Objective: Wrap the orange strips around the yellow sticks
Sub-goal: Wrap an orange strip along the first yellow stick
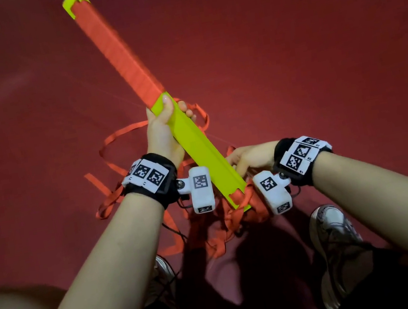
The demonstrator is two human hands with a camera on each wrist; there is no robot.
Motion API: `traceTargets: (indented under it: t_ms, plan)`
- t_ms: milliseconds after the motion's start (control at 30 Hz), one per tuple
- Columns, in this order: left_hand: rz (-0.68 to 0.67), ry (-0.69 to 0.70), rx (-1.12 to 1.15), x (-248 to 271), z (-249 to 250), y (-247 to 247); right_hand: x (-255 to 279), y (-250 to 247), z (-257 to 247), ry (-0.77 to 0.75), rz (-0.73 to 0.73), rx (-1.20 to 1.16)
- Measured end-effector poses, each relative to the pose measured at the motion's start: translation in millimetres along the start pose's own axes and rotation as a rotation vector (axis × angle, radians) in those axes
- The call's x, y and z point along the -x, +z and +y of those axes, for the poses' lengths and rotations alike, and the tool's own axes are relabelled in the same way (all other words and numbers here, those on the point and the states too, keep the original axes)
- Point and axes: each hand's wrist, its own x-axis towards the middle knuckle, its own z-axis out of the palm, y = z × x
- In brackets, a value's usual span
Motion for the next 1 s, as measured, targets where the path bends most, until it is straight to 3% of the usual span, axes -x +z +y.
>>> traceTargets:
  t_ms: [200,367,533,633,833,900,1000]
  plan:
    - [0.044,0.073,-0.048,-2.6,4.1,-8.2,5.2,-4.0,4.1,0.046,-0.090,-0.098]
    - [0.089,0.109,-0.105,-3.5,0.1,-9.7,1.8,5.7,5.4,0.159,-0.075,0.303]
    - [0.111,0.131,-0.082,-2.9,3.1,-7.4,8.6,9.7,4.3,0.202,0.097,0.779]
    - [0.134,0.129,-0.053,-4.7,6.4,-7.9,6.0,3.4,10.0,0.096,0.172,0.574]
    - [0.156,0.083,0.023,-7.8,8.4,-10.5,6.9,-0.8,0.6,-0.082,0.159,0.025]
    - [0.116,0.028,0.051,-8.0,7.9,-13.4,3.3,-2.9,-2.9,-0.112,0.293,-0.026]
    - [0.001,-0.107,0.062,-4.9,4.3,-16.0,-5.2,-13.0,-9.8,-0.217,0.592,0.107]
